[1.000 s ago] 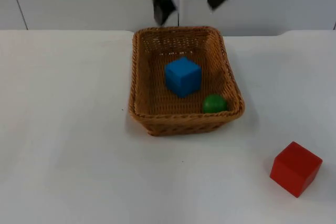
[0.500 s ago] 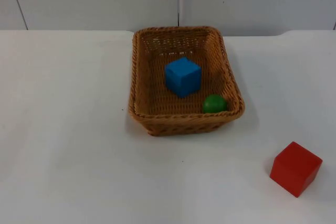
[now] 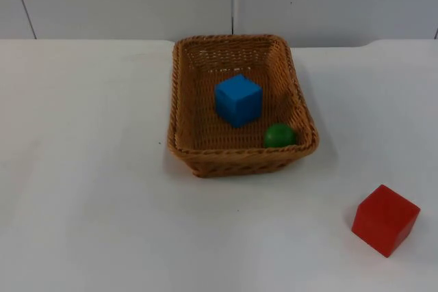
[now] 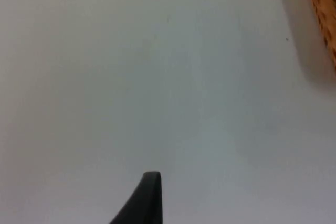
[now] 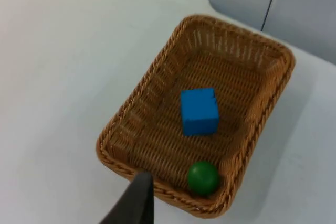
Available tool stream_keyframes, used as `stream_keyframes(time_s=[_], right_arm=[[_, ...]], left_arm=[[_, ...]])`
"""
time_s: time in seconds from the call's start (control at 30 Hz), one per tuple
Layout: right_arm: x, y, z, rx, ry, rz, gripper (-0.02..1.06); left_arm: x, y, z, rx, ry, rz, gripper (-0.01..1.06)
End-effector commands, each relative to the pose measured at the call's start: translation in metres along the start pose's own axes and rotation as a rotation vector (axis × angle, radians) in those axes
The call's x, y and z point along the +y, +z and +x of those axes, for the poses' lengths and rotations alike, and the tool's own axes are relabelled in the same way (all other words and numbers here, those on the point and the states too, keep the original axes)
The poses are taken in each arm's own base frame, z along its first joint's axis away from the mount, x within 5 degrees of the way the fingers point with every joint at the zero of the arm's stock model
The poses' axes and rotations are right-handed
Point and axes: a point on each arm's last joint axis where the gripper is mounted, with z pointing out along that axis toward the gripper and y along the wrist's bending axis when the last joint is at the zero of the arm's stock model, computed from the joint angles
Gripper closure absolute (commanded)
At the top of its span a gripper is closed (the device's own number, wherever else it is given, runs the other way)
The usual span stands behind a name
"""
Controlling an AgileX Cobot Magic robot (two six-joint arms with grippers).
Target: Place all geometric objects except the red cube into the basket.
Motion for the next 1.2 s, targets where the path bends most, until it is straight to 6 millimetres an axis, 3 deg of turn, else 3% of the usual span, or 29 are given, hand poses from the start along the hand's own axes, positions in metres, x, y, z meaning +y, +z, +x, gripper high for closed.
stream_keyframes(time_s=[0.0, 0.13, 0.2, 0.37, 0.4, 0.6, 0.63, 0.83, 0.9, 1.0, 1.03, 1.17], right_arm=[[-0.001, -0.024, 0.006, -0.067, -0.004, -0.001, -0.01], [-0.003, -0.066, 0.023, -0.113, -0.001, 0.002, -0.01], [-0.003, -0.071, 0.024, -0.123, 0.0, 0.002, -0.01], [-0.004, -0.105, 0.045, -0.194, 0.002, 0.002, -0.01], [-0.004, -0.105, 0.045, -0.194, 0.002, 0.002, -0.01], [-0.005, -0.135, 0.084, -0.25, -0.005, 0.006, -0.01], [-0.005, -0.135, 0.084, -0.25, -0.005, 0.006, -0.01], [-0.006, -0.158, 0.135, -0.255, -0.001, 0.009, -0.01], [-0.006, -0.16, 0.14, -0.25, 0.0, 0.01, -0.01], [-0.007, -0.174, 0.167, -0.219, 0.004, 0.013, -0.01], [-0.007, -0.174, 0.167, -0.219, 0.004, 0.013, -0.01], [-0.007, -0.181, 0.199, -0.208, 0.008, 0.016, -0.01]], left_arm=[[-0.002, -0.012, 0.002, -0.05, 0.001, 0.003, 0.0], [-0.007, -0.048, 0.011, -0.173, 0.021, 0.002, 0.0], [-0.008, -0.053, 0.013, -0.189, 0.024, 0.002, 0.0], [-0.014, -0.092, 0.031, -0.34, 0.049, -0.003, 0.0], [-0.014, -0.092, 0.031, -0.34, 0.049, -0.003, 0.0], [-0.021, -0.128, 0.064, -0.437, 0.08, 0.003, 0.0], [-0.021, -0.128, 0.064, -0.437, 0.08, 0.003, 0.0], [-0.027, -0.155, 0.103, -0.519, 0.113, 0.001, 0.0], [-0.027, -0.156, 0.105, -0.517, 0.115, 0.001, 0.0], [-0.029, -0.165, 0.124, -0.55, 0.129, 0.002, 0.0], [-0.029, -0.165, 0.124, -0.55, 0.129, 0.002, 0.0], [-0.031, -0.173, 0.141, -0.609, 0.139, 0.0, 0.0]])
